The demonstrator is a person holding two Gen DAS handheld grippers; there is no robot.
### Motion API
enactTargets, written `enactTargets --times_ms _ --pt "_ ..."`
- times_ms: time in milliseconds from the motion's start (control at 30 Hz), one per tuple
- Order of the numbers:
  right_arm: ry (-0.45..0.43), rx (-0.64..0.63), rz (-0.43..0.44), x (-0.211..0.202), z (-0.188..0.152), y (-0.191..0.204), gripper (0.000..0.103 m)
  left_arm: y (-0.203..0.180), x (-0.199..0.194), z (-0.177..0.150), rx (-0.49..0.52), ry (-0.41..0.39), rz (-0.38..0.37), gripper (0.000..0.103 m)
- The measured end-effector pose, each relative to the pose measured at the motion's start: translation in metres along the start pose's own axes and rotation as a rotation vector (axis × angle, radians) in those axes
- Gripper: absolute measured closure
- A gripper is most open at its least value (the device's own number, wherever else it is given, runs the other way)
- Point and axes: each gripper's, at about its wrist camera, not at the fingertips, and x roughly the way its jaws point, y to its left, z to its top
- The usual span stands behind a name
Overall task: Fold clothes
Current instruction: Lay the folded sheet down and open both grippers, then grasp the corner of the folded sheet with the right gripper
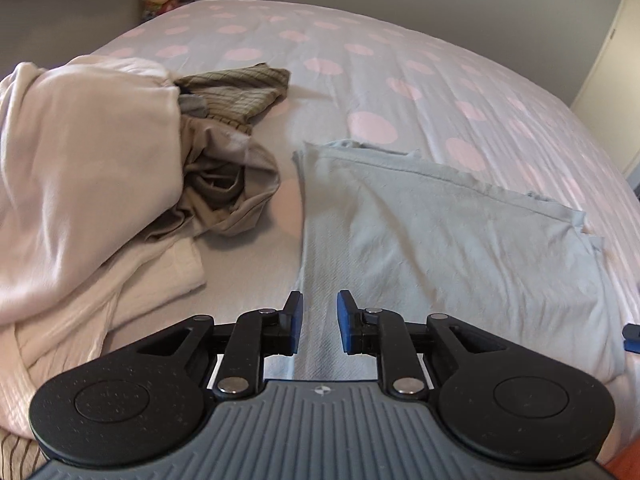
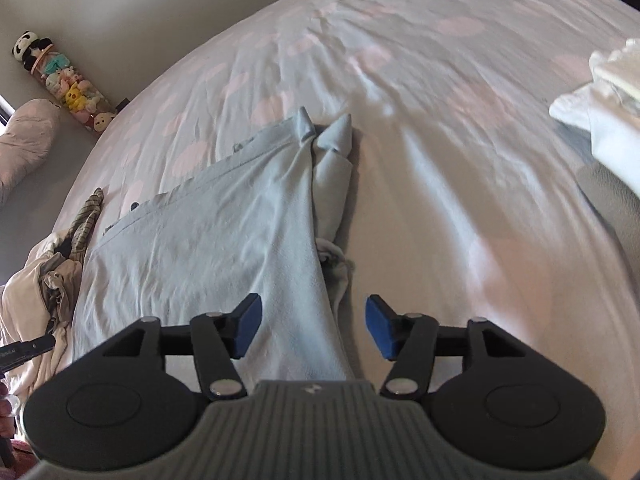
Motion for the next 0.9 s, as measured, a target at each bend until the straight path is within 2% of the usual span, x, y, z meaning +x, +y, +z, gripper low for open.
enactTargets --times_ms 133,267,400,467,567,667,833,900 --pt "0.080 -0.030 -0.075 0.014 -0.005 0.005 0.055 0.000 0.007 -0.007 0.003 0.046 0.045 0.086" --pt "0.150 -0.108 -0.153 0.024 -0.010 0.016 0.058 0.006 0.004 -0.012 -0.020 0.048 0.055 0.085" --pt "0.169 -0.149 -0.199 0.023 -0.013 0.021 0.060 0.021 -0.003 -0.012 -0.098 0.019 0.024 0.080" --pt "0.152 -0.128 -0.192 0.018 -0.012 0.018 0.060 0.028 -0.004 -0.012 -0.139 0.010 0.005 0.080" --pt "0.065 -0.068 -0.133 0.002 -0.009 0.010 0.057 0.036 -0.005 -0.009 -0.187 -0.010 -0.026 0.080" --pt "-0.010 -0.004 -0.069 -0.010 -0.005 0.001 0.046 0.039 -0.004 -0.006 -0.208 -0.036 -0.064 0.080" --pt "-0.035 0.071 -0.035 -0.002 0.004 -0.005 0.045 0.027 0.018 0.004 -0.122 -0.012 0.000 0.080" --pt "-0.059 0.124 -0.017 0.003 0.007 -0.010 0.045 0.021 0.027 0.008 -0.083 -0.007 -0.005 0.080"
